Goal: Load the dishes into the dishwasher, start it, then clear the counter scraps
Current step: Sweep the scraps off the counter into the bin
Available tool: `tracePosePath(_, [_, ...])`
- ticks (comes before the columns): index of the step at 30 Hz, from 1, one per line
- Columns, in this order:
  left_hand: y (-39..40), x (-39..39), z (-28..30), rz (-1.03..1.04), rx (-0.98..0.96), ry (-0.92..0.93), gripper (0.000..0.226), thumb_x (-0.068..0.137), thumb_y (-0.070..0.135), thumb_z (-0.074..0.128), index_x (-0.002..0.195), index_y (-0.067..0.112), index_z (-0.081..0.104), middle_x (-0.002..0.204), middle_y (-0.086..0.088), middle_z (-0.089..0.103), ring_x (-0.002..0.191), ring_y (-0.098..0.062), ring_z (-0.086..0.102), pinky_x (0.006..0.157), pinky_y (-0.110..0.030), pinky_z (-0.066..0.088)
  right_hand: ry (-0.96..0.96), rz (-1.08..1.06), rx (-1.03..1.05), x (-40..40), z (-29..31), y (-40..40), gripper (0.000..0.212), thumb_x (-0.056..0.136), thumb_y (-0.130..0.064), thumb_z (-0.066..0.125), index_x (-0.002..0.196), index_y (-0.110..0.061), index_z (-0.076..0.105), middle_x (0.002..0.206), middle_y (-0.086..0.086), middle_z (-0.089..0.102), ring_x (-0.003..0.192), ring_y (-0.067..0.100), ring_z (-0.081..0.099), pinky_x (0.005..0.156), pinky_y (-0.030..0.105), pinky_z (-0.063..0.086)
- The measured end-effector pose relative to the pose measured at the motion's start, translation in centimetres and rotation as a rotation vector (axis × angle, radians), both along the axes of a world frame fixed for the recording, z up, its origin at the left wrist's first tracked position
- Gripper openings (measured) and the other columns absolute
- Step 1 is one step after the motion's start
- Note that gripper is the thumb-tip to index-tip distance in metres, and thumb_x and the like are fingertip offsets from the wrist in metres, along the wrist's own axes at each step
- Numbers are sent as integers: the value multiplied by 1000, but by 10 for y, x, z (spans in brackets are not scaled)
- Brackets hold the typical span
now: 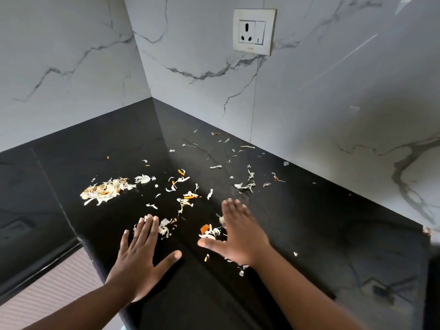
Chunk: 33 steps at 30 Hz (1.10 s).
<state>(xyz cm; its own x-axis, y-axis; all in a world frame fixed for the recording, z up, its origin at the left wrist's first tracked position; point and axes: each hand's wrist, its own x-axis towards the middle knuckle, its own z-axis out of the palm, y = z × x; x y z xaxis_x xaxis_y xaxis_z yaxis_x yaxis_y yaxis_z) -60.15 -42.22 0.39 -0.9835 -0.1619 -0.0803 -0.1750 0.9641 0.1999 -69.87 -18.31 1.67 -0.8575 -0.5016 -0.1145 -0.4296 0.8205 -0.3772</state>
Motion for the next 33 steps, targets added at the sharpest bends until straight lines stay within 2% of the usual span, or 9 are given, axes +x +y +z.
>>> tracePosePath(3, [0, 1, 1, -5, 22, -1, 110, 63, 94, -2, 149, 27, -21, 154, 11, -28, 137, -2, -34, 117, -36, -17, -260, -85, -408, 14, 13, -24, 107, 77, -83, 36, 155, -18, 2, 162, -2, 3, 145, 5, 1, 115, 24, 0])
tracePosePath(5, [-2, 2, 1, -6, 41, 2, 111, 63, 94, -3, 149, 27, -20, 155, 11, -27, 137, -3, -33, 117, -36, -17, -383, -246, -712, 21, 24, -19, 114, 64, -94, 37, 153, -25, 17, 160, -4, 17, 143, 2, 15, 119, 31, 14])
tracePosePath(6, [-1, 2, 2, -9, 47, 2, 111, 62, 94, -3, 149, 27, -20, 155, 11, -27, 137, -3, -33, 117, -36, -17, -340, -326, -736, 24, 26, -7, 118, 57, -99, 32, 151, -29, 22, 159, -5, 22, 144, 5, 18, 119, 36, 18])
tracePosePath(8, [0, 2, 3, -15, 56, 0, 112, 61, 95, -6, 149, 27, -21, 154, 11, -28, 137, -3, -34, 117, -37, -17, -151, -419, -572, 32, 26, 31, 115, 57, -100, 23, 150, -33, 26, 158, -5, 24, 146, 11, 15, 119, 39, 15])
tracePosePath(10, [-1, 2, 4, -16, 52, -5, 113, 60, 95, -9, 149, 26, -22, 154, 11, -30, 136, -3, -36, 117, -37, -18, 18, -435, -215, 46, 20, 76, 122, 56, -100, 12, 153, -27, 16, 160, -3, 15, 148, 15, 2, 120, 37, 4])
tracePosePath(14, [-1, 4, 6, -27, 52, -13, 113, 61, 94, -8, 148, 25, -24, 153, 10, -32, 135, -4, -38, 116, -38, -19, -91, -408, 278, 76, 7, 103, 145, 37, -105, -5, 147, -14, -26, 157, 5, -26, 143, 20, -27, 119, 39, -12])
tracePosePath(19, [-3, 6, 8, -6, 121, 20, 112, 62, 94, -5, 147, 24, -26, 153, 10, -33, 136, -5, -38, 117, -39, -17, -54, -291, 217, 84, 2, 34, 143, 42, -107, 9, 134, -10, -42, 146, 7, -42, 139, 23, -35, 116, 37, -18])
tracePosePath(24, [-4, 8, 13, 19, 143, 32, 113, 59, 95, -9, 138, 20, -39, 147, 10, -43, 132, -4, -43, 116, -38, -19, 31, -271, 125, 48, 0, -40, 139, 54, -102, 13, 144, -6, -31, 155, 12, -29, 142, 26, -28, 117, 40, -15])
tracePosePath(33, [-6, 5, 8, 50, 163, 35, 116, 57, 96, -5, 134, 18, -41, 147, 8, -42, 132, -4, -43, 116, -35, -18, 87, -145, -15, -14, -6, -124, 136, 58, -99, 24, 148, -9, -23, 158, 13, -20, 145, 27, -21, 119, 41, -10])
